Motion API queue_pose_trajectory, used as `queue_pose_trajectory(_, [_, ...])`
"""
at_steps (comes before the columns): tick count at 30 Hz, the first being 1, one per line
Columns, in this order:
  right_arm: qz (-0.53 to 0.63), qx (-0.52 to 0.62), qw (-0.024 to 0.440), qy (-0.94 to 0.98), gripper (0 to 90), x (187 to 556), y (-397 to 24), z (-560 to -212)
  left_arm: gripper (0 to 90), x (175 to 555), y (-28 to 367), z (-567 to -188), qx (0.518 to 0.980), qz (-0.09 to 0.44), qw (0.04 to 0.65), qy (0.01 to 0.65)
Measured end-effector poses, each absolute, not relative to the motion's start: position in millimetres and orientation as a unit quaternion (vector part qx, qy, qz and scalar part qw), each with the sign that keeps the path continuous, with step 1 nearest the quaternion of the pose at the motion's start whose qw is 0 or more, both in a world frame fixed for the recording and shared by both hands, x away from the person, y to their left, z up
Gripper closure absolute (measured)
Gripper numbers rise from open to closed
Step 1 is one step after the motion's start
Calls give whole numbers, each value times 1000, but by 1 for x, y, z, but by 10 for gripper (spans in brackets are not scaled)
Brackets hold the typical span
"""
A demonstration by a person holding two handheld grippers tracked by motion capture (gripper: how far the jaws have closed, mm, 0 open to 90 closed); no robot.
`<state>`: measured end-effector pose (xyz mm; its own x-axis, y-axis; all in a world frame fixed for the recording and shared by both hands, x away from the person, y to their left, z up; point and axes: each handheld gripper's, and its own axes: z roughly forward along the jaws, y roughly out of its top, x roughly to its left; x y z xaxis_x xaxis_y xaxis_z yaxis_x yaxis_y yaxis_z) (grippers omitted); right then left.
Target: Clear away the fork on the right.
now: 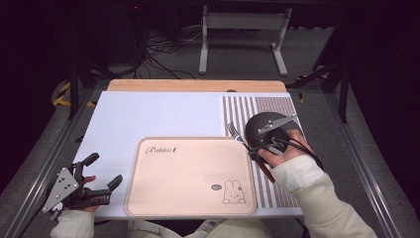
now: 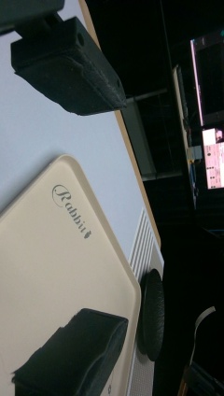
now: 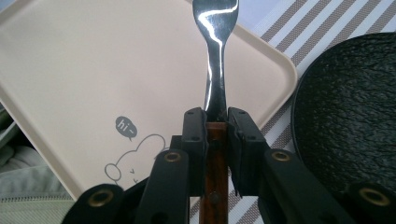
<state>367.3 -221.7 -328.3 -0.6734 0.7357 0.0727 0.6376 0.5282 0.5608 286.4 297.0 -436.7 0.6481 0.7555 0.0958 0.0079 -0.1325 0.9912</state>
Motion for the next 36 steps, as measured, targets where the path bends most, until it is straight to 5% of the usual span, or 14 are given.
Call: queue_pose_trajectory(36, [291, 453, 38, 842, 783, 369, -198, -381, 14, 287, 296, -437, 683, 313, 599, 277])
